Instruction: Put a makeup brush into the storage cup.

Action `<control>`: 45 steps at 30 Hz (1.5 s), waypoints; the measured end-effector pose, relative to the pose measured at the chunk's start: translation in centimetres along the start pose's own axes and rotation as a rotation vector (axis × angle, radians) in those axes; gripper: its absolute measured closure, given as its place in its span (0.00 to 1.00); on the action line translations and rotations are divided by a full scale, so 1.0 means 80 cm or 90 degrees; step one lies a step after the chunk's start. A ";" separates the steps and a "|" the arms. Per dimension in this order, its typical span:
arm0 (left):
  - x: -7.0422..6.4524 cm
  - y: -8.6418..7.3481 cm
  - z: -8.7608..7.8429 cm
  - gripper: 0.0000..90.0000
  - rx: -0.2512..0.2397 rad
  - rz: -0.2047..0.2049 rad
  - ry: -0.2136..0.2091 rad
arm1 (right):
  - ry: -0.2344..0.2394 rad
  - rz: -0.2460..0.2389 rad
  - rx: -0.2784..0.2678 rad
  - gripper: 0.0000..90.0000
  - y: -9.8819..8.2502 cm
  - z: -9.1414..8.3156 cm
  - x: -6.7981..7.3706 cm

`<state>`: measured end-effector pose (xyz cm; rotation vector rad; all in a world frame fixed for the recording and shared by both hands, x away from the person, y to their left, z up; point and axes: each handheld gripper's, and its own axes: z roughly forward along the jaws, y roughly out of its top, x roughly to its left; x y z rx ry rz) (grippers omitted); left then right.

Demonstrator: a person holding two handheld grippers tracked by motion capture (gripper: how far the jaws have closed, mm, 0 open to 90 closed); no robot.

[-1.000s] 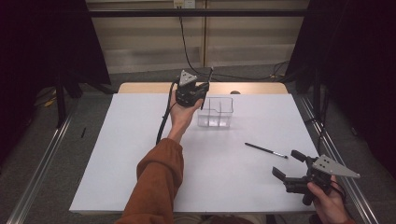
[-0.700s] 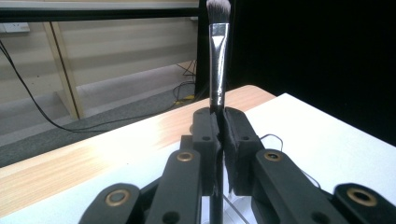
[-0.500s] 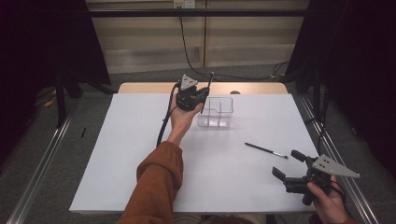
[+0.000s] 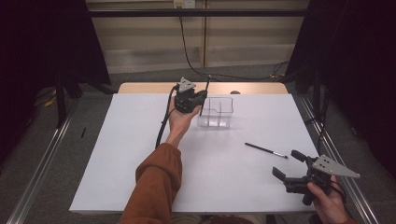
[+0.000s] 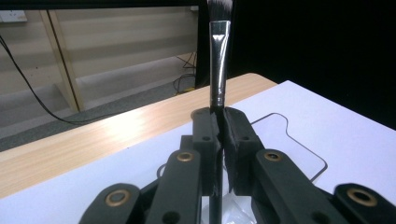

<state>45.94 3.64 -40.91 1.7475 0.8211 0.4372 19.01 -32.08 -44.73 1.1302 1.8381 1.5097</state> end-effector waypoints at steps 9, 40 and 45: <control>0.001 -0.004 0.000 0.94 0.008 -0.007 -0.002 | 0.000 0.000 0.000 0.00 0.000 0.000 0.000; 0.007 -0.005 -0.010 0.62 0.020 -0.038 0.003 | -0.001 -0.001 -0.001 0.00 0.000 0.000 0.000; 0.007 -0.003 -0.014 0.51 0.015 -0.047 -0.002 | -0.001 -0.002 -0.001 0.00 0.000 0.000 0.000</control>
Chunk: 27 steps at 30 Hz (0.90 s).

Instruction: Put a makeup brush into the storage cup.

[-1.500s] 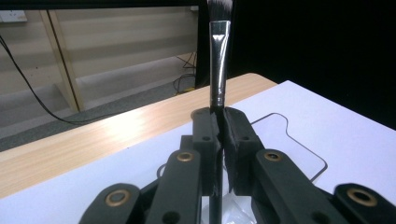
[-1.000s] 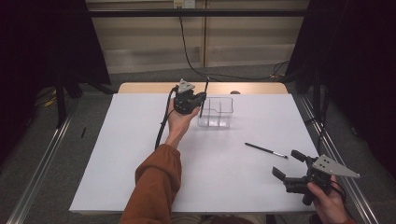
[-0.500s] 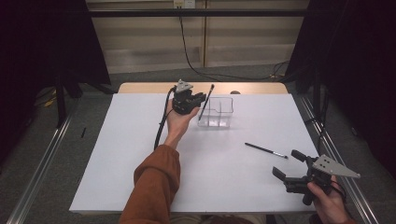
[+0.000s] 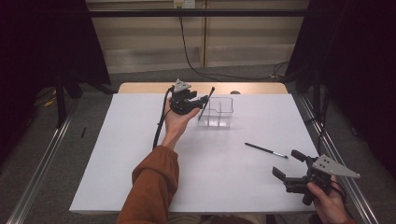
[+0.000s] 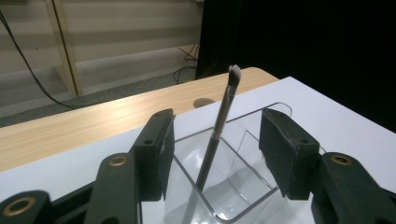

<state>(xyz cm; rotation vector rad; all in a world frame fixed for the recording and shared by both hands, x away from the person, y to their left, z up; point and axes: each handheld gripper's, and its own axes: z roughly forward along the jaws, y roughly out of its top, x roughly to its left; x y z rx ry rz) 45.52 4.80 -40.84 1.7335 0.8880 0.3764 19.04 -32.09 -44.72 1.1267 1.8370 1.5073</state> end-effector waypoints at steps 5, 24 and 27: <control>0.000 0.002 -0.002 0.26 -0.001 -0.006 0.010 | -0.002 0.001 -0.001 0.00 0.000 0.000 0.000; 0.003 -0.001 -0.035 0.03 0.000 0.031 0.039 | -0.001 -0.001 -0.001 0.00 0.000 0.000 0.000; 0.004 -0.002 -0.042 0.05 0.006 0.048 0.051 | -0.003 0.003 -0.001 0.00 0.000 0.001 0.000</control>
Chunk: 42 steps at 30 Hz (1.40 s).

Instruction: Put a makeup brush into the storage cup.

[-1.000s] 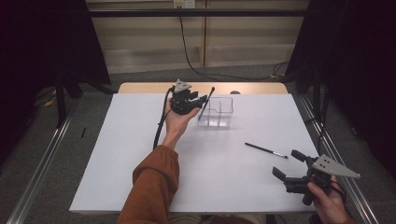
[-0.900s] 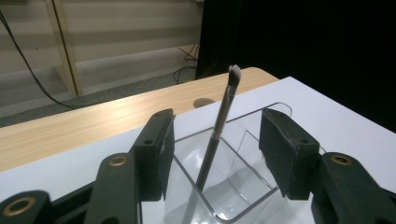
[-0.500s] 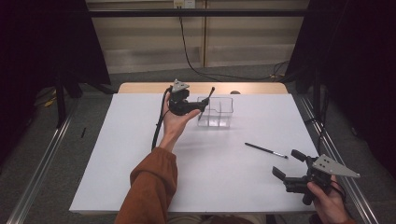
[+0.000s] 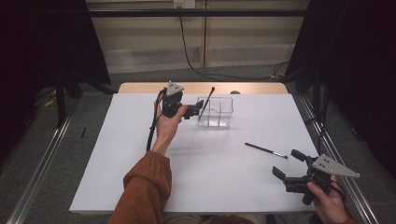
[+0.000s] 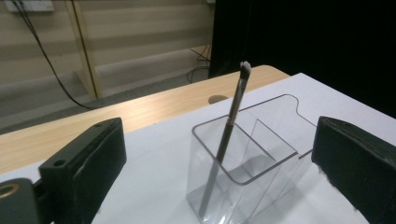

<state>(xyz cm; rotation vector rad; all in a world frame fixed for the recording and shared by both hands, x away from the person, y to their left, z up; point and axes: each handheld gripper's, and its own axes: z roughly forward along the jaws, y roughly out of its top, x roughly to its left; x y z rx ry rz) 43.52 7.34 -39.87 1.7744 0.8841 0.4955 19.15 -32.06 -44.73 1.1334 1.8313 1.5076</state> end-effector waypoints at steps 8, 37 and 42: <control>0.005 -0.003 -0.020 0.04 -0.008 0.004 0.019 | -0.002 0.000 0.001 0.00 0.000 0.001 0.000; 0.001 -0.031 -0.095 0.05 -0.054 0.026 0.021 | -0.003 0.001 0.003 0.00 0.000 0.002 0.001; 0.003 -0.037 -0.118 0.03 -0.058 0.033 0.014 | -0.004 0.002 0.002 0.00 0.000 0.002 0.001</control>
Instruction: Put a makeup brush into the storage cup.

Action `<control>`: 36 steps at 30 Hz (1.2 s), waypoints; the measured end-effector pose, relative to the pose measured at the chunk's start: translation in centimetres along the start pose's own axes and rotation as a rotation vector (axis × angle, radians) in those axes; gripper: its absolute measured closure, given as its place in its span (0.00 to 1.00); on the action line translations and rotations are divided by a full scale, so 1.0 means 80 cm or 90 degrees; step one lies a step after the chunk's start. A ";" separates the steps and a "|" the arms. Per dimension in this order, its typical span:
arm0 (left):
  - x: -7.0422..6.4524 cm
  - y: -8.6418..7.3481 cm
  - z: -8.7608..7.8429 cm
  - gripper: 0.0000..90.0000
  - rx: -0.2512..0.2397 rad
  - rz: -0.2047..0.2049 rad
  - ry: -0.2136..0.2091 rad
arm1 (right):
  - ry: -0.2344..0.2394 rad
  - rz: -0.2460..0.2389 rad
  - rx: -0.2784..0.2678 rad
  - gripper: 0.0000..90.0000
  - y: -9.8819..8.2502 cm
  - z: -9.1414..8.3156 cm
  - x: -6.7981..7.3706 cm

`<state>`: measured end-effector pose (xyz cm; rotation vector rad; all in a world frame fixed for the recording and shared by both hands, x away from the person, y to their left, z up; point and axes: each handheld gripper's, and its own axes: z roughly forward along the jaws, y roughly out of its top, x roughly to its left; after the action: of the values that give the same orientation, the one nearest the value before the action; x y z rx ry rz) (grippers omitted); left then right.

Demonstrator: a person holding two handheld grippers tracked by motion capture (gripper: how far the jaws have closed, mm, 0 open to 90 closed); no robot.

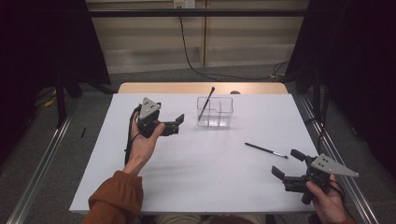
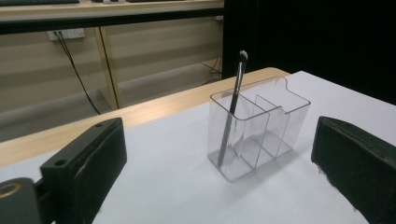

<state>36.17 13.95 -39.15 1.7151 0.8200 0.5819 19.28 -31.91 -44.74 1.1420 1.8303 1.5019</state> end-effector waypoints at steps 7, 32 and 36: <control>0.006 -0.013 -0.029 0.03 -0.016 -0.013 0.002 | 0.001 -0.001 0.000 0.00 0.000 0.001 0.000; 0.013 -0.059 -0.120 0.03 -0.030 -0.033 0.044 | 0.000 0.000 0.002 0.00 0.000 0.002 0.000; 0.013 -0.062 -0.130 0.03 -0.013 -0.032 0.049 | 0.000 0.000 0.002 0.00 0.000 0.002 0.000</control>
<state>28.07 21.97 -40.96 1.6575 0.9063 0.6221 19.42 -31.82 -44.75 1.1432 1.8329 1.5003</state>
